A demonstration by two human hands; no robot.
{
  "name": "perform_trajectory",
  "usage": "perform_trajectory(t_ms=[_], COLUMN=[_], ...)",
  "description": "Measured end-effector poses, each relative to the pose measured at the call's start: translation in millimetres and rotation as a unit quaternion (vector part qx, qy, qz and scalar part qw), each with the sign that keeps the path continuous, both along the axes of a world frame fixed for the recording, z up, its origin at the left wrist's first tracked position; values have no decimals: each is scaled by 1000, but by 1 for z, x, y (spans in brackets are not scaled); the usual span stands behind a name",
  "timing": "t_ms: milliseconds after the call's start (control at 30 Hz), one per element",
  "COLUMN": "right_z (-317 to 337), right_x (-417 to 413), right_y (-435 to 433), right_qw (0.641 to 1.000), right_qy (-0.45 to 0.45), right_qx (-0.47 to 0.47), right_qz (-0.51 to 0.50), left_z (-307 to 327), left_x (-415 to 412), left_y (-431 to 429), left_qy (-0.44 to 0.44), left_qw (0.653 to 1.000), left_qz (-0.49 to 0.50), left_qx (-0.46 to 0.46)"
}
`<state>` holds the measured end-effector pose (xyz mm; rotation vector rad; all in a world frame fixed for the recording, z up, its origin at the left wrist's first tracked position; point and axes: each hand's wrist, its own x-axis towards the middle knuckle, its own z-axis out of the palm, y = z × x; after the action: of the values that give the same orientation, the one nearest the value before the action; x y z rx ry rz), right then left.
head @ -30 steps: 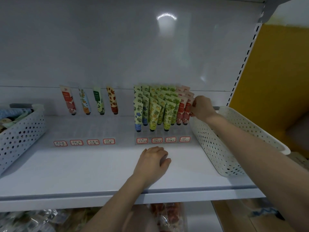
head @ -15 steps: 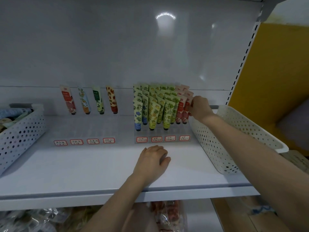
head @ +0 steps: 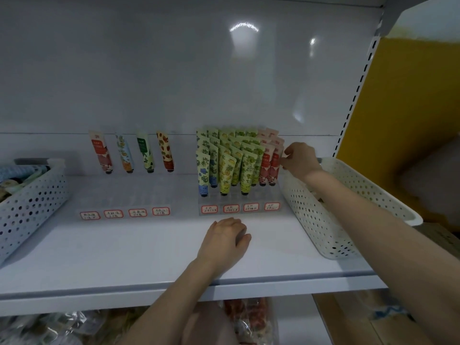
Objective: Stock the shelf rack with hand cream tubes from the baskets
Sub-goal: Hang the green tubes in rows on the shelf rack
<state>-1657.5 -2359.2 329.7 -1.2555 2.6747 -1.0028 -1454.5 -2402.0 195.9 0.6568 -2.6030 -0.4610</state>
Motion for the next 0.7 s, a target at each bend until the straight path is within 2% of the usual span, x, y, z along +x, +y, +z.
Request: perform_trajectory(t_ms=[167,333,433,567,633,700], right_z=[25,52,52,37,28,20], right_x=[-7,-32,-43,-50,-50,-50], right_y=[32,89,118,143,148,149], right_qw=[999,996,998,990,982,976], right_qy=[13,11,21,-69,-96,-108], right_qx=[-46,-76,-9,109,155,184], right_qz=[-21,-49,-59,-58,-49,-36], left_z=[11,53,82,111,123,128], left_x=[1,-16,-39,-74,-95,-116], left_y=[7,30,46,61,67,69], left_qy=[-17,-16,20,54,30,-32], left_qw=[999,998,996,993,992,989], left_qz=[-17,-37,-63,-96,-104,-114], left_qx=[-25,-53,-52,-49,-67,-90])
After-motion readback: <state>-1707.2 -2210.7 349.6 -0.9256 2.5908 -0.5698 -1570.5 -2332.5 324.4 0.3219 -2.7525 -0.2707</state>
